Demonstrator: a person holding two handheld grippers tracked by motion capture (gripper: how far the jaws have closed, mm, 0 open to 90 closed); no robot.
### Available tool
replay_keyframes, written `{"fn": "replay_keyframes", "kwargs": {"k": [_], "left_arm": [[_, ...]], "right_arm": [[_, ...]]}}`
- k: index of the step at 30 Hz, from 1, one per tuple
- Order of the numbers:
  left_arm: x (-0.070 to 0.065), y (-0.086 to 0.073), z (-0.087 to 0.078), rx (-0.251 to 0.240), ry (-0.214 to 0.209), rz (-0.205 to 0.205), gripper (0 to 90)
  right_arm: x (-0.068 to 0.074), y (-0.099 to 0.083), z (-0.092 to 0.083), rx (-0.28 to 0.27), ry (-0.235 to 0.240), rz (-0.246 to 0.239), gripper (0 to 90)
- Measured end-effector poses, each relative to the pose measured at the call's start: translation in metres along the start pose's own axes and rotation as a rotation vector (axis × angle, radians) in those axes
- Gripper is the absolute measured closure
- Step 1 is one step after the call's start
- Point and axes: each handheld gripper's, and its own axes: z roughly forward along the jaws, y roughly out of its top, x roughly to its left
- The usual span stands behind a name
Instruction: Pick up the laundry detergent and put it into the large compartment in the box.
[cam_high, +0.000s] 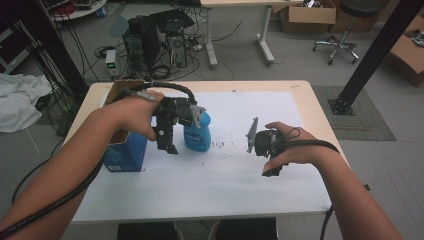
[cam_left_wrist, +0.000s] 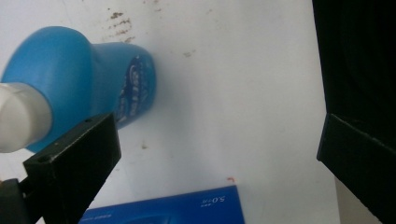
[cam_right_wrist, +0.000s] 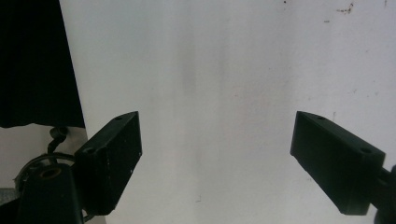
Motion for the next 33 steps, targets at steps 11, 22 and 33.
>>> {"fn": "replay_keyframes", "kwargs": {"k": [11,22,33], "left_arm": [[0.019,0.000,-0.022,0.018,0.028,0.041,0.1],[0.045,0.003,-0.025,0.027,0.044,0.091,0.1],[0.070,0.010,-0.021,0.041,0.028,0.110,0.1]], "right_arm": [[0.000,-0.002,0.002,-0.007,0.003,0.021,16.8],[-0.002,-0.005,0.004,-0.005,-0.001,0.050,16.9],[-0.004,-0.008,0.008,-0.008,-0.009,0.083,16.9]]}}
